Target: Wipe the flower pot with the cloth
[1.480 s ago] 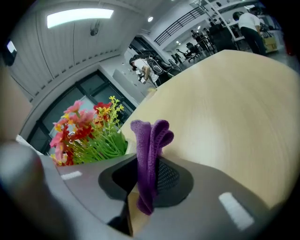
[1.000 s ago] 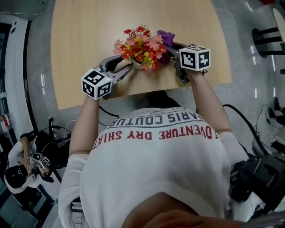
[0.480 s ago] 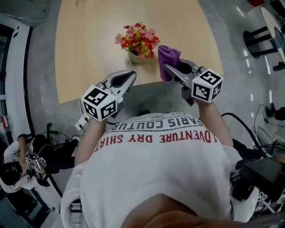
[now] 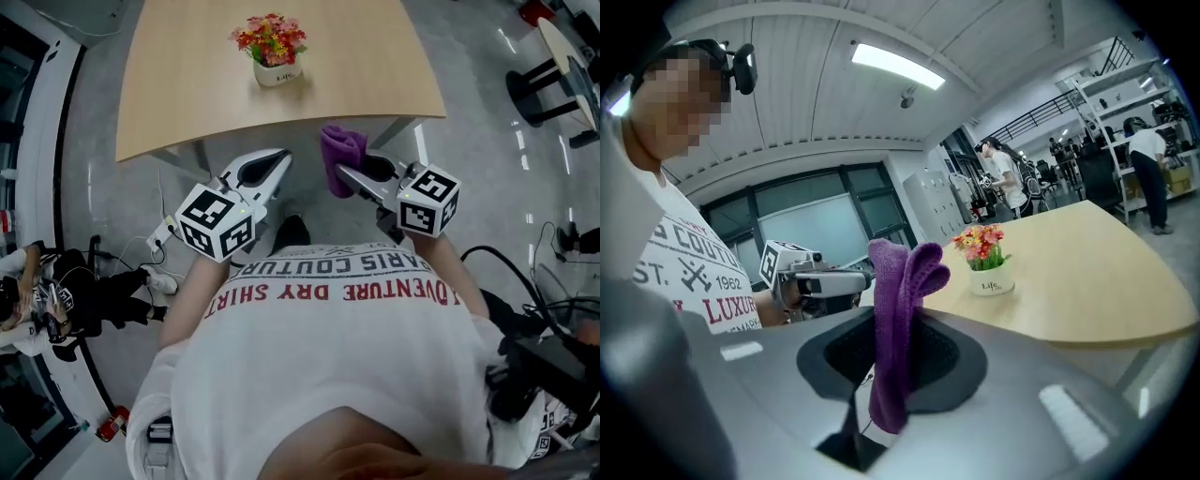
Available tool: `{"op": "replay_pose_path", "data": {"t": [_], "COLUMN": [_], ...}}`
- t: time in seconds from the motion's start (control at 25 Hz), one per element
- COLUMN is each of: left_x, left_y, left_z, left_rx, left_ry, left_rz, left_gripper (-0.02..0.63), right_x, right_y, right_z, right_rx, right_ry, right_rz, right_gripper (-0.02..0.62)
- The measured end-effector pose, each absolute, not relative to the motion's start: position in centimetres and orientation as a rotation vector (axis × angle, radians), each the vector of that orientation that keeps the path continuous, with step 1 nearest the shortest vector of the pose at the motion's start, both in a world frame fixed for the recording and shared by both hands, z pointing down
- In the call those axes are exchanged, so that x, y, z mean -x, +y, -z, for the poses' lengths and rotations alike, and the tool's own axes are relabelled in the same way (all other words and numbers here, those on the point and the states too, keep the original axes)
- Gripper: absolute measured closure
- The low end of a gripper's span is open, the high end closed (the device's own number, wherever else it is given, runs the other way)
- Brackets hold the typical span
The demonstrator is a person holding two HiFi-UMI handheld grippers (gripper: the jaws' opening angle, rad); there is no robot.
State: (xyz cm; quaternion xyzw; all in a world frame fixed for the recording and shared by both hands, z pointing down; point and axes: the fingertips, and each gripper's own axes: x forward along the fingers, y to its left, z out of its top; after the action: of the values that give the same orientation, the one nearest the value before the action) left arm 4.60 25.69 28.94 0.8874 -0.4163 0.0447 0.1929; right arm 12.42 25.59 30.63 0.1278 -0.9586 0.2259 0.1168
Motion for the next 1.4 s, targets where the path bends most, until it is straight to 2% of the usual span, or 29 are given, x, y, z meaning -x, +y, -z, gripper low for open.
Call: {"op": "replay_pose_path", "data": {"t": [0.32,1.4], "left_x": [-10.9,-14.3], "left_y": [36.4,42.9], "left_z": [-26.1,-24.5], "left_rx": [-2.501,-2.529], "left_ry": [-1.258,-1.313], "left_rz": [-0.131,-0.184], "left_gripper": [0.604,0.603], "right_x": [-19.0,-21.5], "right_y": [36.3,43.7], "right_z": [-29.0,-26.5], "right_rx": [-0.356,-0.283], "right_ry": [-2.834,-2.883], "right_rz": [-0.644,-0.591], "right_gripper": [0.532,0.532]}}
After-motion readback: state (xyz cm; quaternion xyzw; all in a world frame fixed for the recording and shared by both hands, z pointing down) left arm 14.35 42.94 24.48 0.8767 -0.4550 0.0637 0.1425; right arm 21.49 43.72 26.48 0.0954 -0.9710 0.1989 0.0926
